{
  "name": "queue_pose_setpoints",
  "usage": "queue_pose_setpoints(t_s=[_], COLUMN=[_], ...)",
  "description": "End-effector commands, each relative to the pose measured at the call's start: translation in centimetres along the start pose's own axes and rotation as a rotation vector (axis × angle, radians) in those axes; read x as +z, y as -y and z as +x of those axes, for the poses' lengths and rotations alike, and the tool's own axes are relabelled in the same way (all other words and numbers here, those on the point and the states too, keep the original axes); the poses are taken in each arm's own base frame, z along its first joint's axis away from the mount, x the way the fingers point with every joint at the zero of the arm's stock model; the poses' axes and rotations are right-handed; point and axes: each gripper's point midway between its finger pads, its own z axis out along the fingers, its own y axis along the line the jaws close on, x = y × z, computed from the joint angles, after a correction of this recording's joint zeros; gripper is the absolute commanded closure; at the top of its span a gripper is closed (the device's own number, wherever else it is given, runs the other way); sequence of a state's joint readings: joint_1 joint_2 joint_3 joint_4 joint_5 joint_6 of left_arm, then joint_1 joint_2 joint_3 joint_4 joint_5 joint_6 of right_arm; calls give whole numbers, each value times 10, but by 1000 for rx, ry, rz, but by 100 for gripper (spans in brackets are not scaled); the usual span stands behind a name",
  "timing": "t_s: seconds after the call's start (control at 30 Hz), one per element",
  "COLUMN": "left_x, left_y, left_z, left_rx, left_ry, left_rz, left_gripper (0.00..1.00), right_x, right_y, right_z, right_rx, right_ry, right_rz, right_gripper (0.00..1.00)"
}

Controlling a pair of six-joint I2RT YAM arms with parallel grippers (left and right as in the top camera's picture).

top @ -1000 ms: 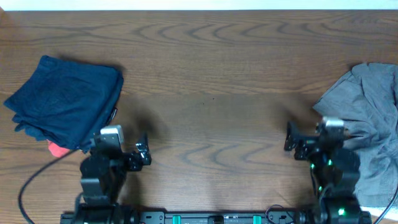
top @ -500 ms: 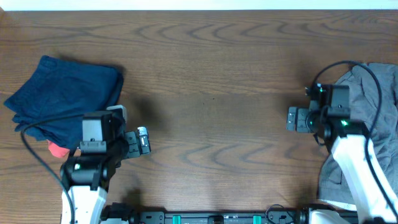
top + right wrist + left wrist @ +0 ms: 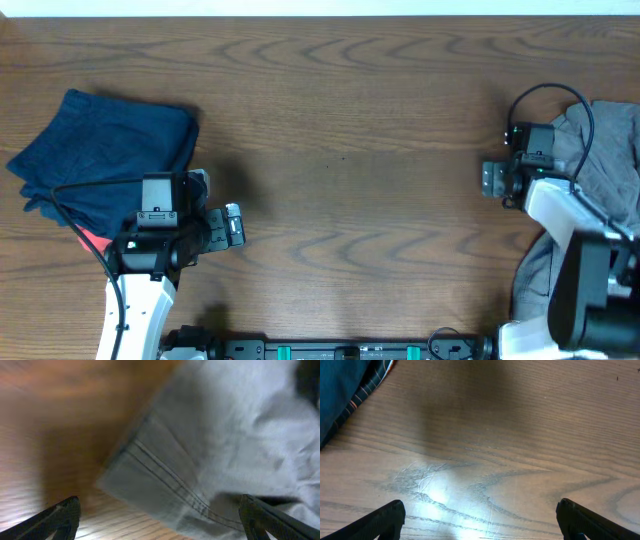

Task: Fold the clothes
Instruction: 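Reach the right gripper to the crumpled grey shorts and grasp them, then drag the grey shorts with the right gripper toward the table center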

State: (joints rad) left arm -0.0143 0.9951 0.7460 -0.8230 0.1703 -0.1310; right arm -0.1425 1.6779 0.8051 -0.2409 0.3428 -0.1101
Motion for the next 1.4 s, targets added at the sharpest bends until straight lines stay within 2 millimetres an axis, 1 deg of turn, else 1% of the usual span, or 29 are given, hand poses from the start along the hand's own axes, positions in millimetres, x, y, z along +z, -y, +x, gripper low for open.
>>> queue_pose_setpoints(t_s=[0.0, 0.03, 0.07, 0.13, 0.17, 0.2, 0.23, 0.3, 0.37, 0.4, 0.43, 0.47, 0.5, 0.53, 0.57, 0.6, 0.63, 0.7, 0.77, 0.8, 0.83, 0.87, 0.9, 1.0, 1.07, 1.17, 1.2, 1.3, 1.37], left_x=[-4, -4, -4, -4, -4, -4, -4, -4, -4, -4, -4, -4, -4, -5, -5, -5, -5, -5, -5, -5, -5, -5, -5, -5, -5, -5, -5, -5, -5], left_y=[3, 3, 3, 3, 3, 3, 3, 3, 3, 3, 4, 4, 4, 5, 5, 5, 5, 6, 6, 5, 5, 5, 5, 5, 5, 6, 6, 6, 11], left_z=[-6, -6, -6, -6, -6, -6, -6, -6, -7, -7, -9, -11, -13, -14, -15, -16, -17, -18, -18, -17, -17, -17, -17, -18, -17, -17, -17, -20, -24], left_rx=[-1, -1, -1, -1, -1, -1, -1, -1, -1, -1, 0, 1, 2, 2, 3, 4, 4, 4, 4, 4, 4, 4, 4, 4, 4, 4, 4, 5, 0], left_ry=[15, 15, 14, 15, 15, 14, 14, 14, 16, 19, 25, 33, 41, 46, 52, 56, 59, 61, 61, 60, 60, 60, 60, 61, 60, 60, 60, 69, 85], left_rz=[9, 9, 9, 9, 9, 9, 9, 9, 9, 10, 11, 13, 14, 15, 17, 17, 18, 18, 18, 18, 18, 18, 18, 18, 18, 19, 19, 21, 46], left_gripper=[2, 2, 2, 2, 2, 2, 2, 2, 2, 2, 2, 2, 2, 2, 2, 2, 2, 2, 2, 2, 2, 2, 2, 2, 2, 2, 2, 2, 2], right_x=[13, 17, 20, 23, 23, 23, 20, 10, -9, -20, -34, -52, -70, -85, -105, -121, -139, -166, -180, -185, -188, -188, -187, -170, -154, -131, -124, -117, -115], right_y=[18, 20, 22, 23, 19, 12, -3, -33, -58, -67, -75, -82, -88, -90, -93, -93, -92, -85, -76, -75, -74, -75, -76, -83, -86, -77, -71, -57, -54], right_z=[7, 10, 12, 14, 11, 8, 0, -17, -41, -56, -75, -100, -123, -140, -164, -183, -203, -232, -248, -252, -255, -255, -252, -228, -203, -157, -137, -93, -60], right_rx=[13, 20, 30, 70, 89, 102, 115, 111, 118, 129, 142, 165, 185, 195, 211, 235, 268, 336, 374, 375, 375, 370, 355, 292, 251, 230, 219, 190, 158], right_ry=[-40, -51, -59, -63, -53, -38, -10, 55, 137, 182, 243, 321, 398, 458, 542, 608, 675, 768, 818, 832, 839, 833, 819, 695, 577, 374, 294, 130, -1], right_rz=[56, 59, 62, 58, 31, -13, -101, -270, -401, -446, -487, -518, -540, -555, -573, -585, -595, -580, -549, -550, -551, -555, -556, -537, -513, -423, -380, -294, -284], right_gripper=[2, 5, 11, 43, 63, 83, 99, 99, 99, 99, 99, 99, 99, 99, 99, 99, 99, 97, 82, 66, 39, 16, 1, 1, 1, 1, 1, 1, 1])
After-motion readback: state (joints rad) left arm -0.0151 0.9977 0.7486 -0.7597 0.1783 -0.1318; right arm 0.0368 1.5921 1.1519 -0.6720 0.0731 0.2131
